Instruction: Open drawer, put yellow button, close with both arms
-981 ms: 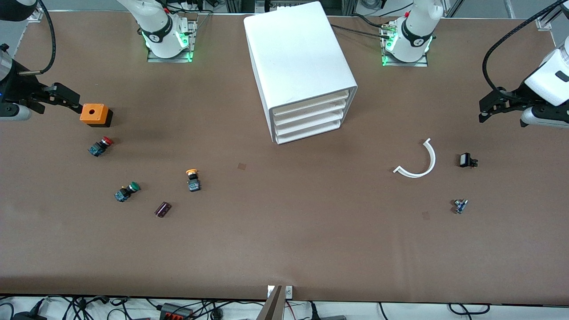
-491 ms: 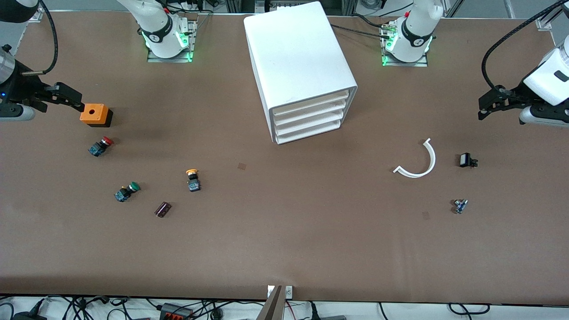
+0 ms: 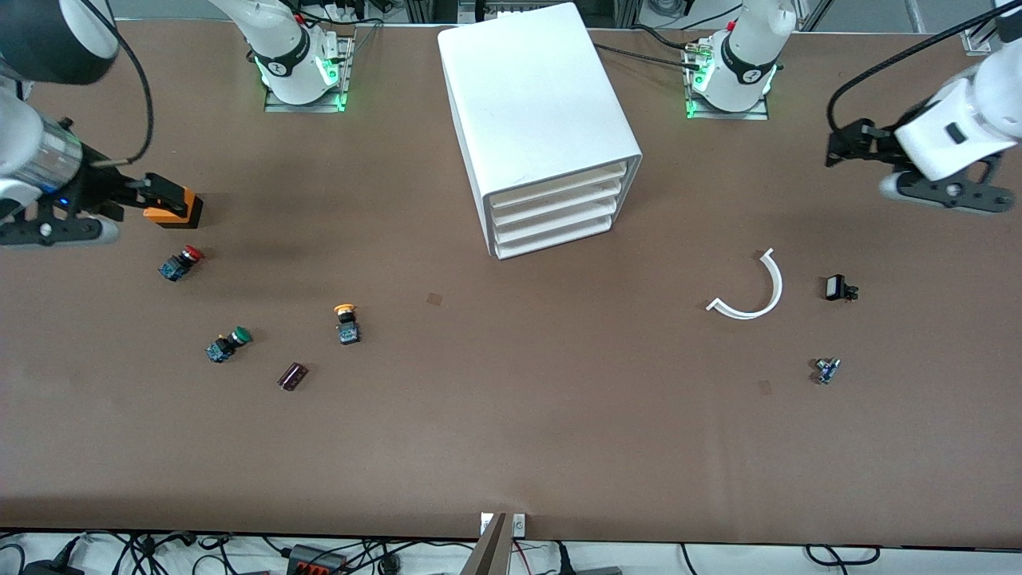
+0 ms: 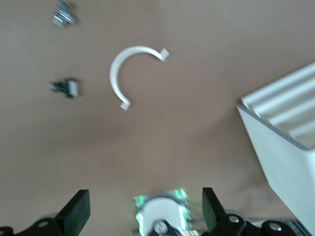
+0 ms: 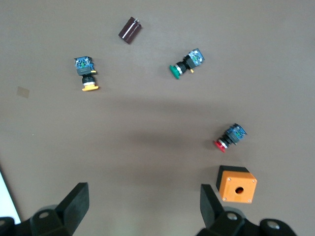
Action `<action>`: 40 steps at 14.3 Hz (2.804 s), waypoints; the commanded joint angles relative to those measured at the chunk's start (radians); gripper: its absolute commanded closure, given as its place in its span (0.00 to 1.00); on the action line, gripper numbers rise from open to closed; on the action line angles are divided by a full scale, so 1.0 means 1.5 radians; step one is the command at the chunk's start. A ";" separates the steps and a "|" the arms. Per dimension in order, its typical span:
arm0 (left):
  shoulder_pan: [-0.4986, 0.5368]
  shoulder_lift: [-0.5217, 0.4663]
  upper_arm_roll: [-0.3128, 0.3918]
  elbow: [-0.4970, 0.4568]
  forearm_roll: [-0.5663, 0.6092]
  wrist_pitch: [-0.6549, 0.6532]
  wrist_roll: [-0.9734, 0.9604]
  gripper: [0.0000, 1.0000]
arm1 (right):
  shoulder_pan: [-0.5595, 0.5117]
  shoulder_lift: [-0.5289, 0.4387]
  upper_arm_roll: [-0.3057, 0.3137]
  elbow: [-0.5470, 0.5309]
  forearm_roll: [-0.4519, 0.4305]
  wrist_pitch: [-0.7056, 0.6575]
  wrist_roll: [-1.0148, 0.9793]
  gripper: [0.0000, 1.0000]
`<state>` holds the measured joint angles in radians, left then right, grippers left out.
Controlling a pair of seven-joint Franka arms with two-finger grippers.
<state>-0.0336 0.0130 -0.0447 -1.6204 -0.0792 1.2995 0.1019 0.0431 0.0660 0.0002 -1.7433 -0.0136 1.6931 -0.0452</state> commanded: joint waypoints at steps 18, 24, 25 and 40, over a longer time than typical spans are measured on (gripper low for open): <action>-0.076 0.240 -0.056 -0.261 -0.688 0.253 0.472 0.03 | 0.139 0.277 0.001 0.027 0.052 0.194 0.012 0.00; -0.084 0.243 -0.087 -0.333 -0.783 0.261 0.578 0.41 | 0.143 0.303 0.001 0.027 0.055 0.226 0.012 0.00; -0.085 0.245 -0.090 -0.333 -0.783 0.262 0.578 0.54 | 0.144 0.303 0.001 0.027 0.056 0.226 0.012 0.00; -0.054 0.357 -0.076 -0.073 -0.600 0.251 0.514 0.99 | 0.160 0.416 0.000 0.041 0.056 0.387 0.017 0.00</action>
<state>-0.1277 0.4754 -0.1584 -1.8687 -1.0574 1.6911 0.9177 0.2823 0.6592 0.0014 -1.7039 0.0562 2.2462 -0.0305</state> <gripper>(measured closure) 0.863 0.000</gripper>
